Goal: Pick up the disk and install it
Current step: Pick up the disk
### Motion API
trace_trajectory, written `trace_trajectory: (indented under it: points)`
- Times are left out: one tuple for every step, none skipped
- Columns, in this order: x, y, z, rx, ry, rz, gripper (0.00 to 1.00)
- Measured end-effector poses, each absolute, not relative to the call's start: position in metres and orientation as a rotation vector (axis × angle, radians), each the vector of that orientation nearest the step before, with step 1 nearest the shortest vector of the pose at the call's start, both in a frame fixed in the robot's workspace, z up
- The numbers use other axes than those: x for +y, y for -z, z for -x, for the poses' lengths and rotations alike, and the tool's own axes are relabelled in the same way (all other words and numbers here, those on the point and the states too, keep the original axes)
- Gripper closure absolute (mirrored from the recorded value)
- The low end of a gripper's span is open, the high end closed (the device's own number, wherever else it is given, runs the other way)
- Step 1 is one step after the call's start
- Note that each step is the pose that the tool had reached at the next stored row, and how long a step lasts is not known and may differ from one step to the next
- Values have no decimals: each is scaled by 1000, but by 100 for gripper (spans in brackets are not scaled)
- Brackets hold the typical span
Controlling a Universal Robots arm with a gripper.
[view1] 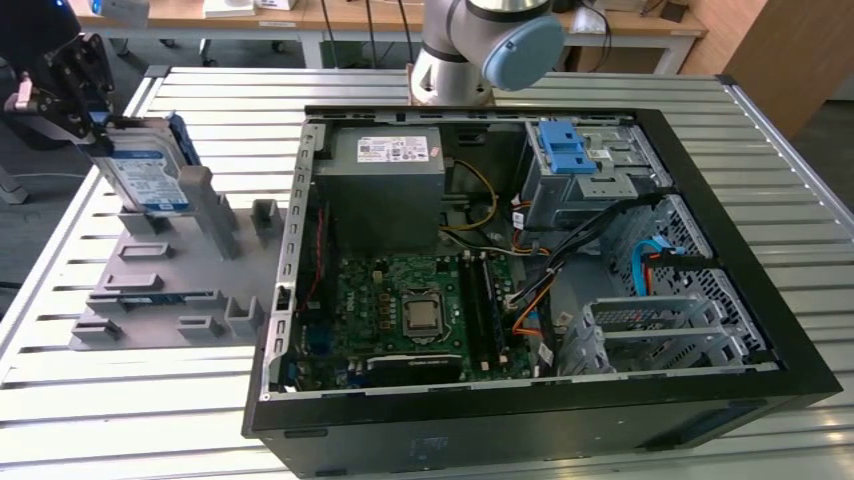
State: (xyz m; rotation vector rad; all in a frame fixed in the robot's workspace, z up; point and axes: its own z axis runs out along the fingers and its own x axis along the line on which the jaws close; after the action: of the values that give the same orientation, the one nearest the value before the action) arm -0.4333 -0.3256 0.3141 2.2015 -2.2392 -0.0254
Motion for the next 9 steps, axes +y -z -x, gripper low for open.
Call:
trace_trajectory:
  points:
    - [-326,-314,433,-2239,25,-2201,64]
    - [-326,-315,433,-2239,25,-2201,64]
    - [-326,-315,433,-2239,26,-2201,64]
    - [-326,-315,433,-2239,26,-2201,64]
    - [-326,-316,433,-2239,25,-2202,64]
    - [-326,-316,433,-2239,25,-2202,64]
    - [-326,-316,433,-2239,26,-2201,64]
    - [-326,-316,433,-2239,25,-2201,64]
    - [-326,-317,433,-2239,26,-2201,64]
